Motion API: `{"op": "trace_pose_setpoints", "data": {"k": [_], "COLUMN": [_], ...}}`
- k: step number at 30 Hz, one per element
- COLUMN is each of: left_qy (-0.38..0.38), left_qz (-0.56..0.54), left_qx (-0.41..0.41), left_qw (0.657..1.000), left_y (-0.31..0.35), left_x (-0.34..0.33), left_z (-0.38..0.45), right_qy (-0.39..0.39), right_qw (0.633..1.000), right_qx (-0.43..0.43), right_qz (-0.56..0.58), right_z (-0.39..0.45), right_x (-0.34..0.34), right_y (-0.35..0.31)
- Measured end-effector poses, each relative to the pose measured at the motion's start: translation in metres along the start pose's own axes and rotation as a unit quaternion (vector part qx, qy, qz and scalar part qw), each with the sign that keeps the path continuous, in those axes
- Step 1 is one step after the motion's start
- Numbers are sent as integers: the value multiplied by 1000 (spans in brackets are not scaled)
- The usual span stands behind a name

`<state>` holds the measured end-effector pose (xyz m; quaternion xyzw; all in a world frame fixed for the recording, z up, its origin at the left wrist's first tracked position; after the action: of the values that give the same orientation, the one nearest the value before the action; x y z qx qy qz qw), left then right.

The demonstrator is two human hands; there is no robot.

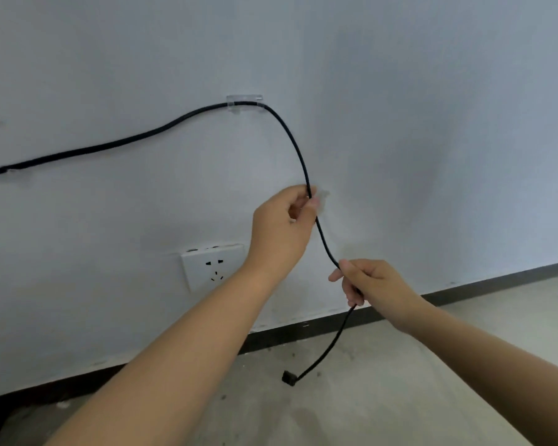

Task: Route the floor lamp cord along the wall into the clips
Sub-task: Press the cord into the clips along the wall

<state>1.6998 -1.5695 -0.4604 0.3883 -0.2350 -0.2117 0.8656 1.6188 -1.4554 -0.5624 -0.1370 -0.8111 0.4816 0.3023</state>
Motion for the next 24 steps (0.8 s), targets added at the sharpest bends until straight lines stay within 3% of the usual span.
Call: {"op": "trace_pose_setpoints", "data": {"k": [8,12,15,21,24], "left_qy": [40,70,108,157,141], "left_qz": [65,97,98,97,118], "left_qx": [45,17,18,52,40], "left_qw": [996,993,989,981,982], "left_y": [-28,-18,-17,-18,-19], "left_x": [0,-8,-11,-17,-21], "left_z": [-14,-6,-4,1,2], "right_qy": [7,23,-12,-76,-106], "right_qw": [985,988,989,989,988], "right_qx": [-8,40,68,63,47], "right_qz": [-174,-149,-131,-109,-103], "right_z": [31,37,37,53,60], "right_x": [9,20,24,45,41], "right_y": [-44,-41,-34,-40,-37]}}
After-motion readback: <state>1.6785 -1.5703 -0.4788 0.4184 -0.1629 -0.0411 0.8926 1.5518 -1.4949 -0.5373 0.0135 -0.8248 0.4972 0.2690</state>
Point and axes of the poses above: each hand's wrist, its own z-axis towards the middle knuckle, its own x-axis out of the back of the hand, y = z × x, the point moved 10 cm from there along z, towards the middle knuckle, and after that the axes turned 14 degrees about -x, right-handed, at the moved point
